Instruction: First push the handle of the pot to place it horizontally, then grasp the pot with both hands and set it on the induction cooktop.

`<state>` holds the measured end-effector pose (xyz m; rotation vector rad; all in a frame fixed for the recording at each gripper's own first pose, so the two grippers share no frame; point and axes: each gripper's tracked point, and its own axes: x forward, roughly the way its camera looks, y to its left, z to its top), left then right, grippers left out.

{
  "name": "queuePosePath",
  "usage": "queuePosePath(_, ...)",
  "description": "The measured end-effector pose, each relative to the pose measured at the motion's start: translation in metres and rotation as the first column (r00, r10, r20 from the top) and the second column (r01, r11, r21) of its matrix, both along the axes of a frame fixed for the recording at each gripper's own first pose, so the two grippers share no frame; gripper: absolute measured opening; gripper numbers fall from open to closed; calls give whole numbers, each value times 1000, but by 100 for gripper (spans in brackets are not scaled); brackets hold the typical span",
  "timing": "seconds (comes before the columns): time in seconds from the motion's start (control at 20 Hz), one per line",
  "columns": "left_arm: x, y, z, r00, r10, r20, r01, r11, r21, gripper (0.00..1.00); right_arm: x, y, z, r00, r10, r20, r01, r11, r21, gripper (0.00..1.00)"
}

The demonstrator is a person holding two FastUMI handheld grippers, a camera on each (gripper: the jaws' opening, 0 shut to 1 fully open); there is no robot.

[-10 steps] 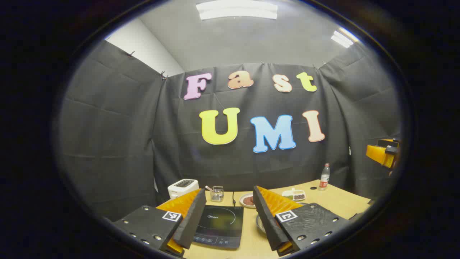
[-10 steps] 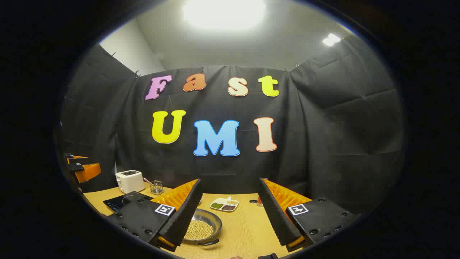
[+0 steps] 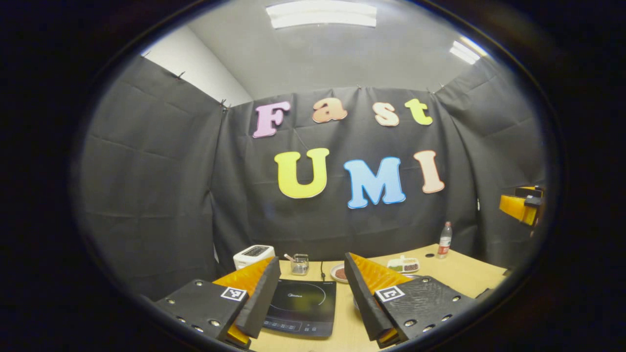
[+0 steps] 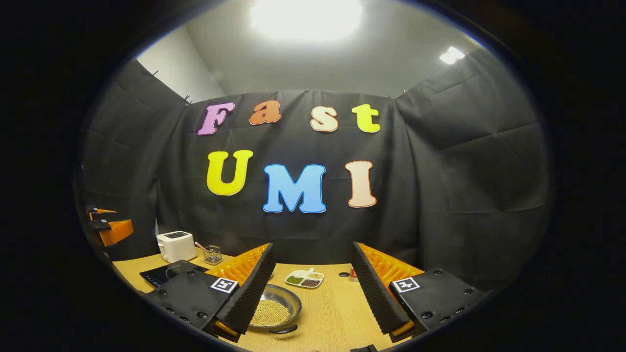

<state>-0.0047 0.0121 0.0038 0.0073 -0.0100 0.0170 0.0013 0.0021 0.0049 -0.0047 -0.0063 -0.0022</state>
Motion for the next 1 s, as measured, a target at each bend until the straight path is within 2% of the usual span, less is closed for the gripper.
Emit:
queuePosePath(0.4, -6, 6, 3, 1000, 7, 13, -7, 1000, -7, 77, -3, 7, 0, 1000, 3, -6, -3, 1000, -5, 97)
queuePosePath(0.6, -8, 13, 2, 1000, 12, 10, -12, 1000, -10, 77, -4, 9, -3, 1000, 0, -13, 0, 1000, -4, 79)
queuePosePath(0.65, -7, 13, 4, 1000, 12, 13, -12, 1000, -8, 77, -5, 9, -3, 1000, -6, -15, 6, 1000, -1, 65)
queuePosePath(0.75, -8, 15, 5, 1000, 13, 16, -13, 1000, -5, 77, -7, 13, -3, 1000, 9, -21, -9, 1000, 11, 55)
queuePosePath(0.8, -8, 16, 5, 1000, 13, 18, -13, 1000, -6, 77, -7, 12, -5, 1000, 1, -26, 0, 1000, 9, 55)
queuePosePath(0.85, -7, 17, 5, 1000, 11, 18, -11, 1000, -7, 77, -8, 12, -4, 1000, 1, -28, -1, 1000, 6, 44)
queuePosePath(0.95, -9, 20, 4, 1000, 10, 19, -10, 1000, -8, 77, -9, 19, -8, 999, 12, -41, -12, 1000, 4, 32)
queuePosePath(1.0, -8, 21, 4, 1000, 8, 19, -8, 1000, -10, 77, -5, 14, -7, 1000, -4, -31, 4, 1000, 1, 32)
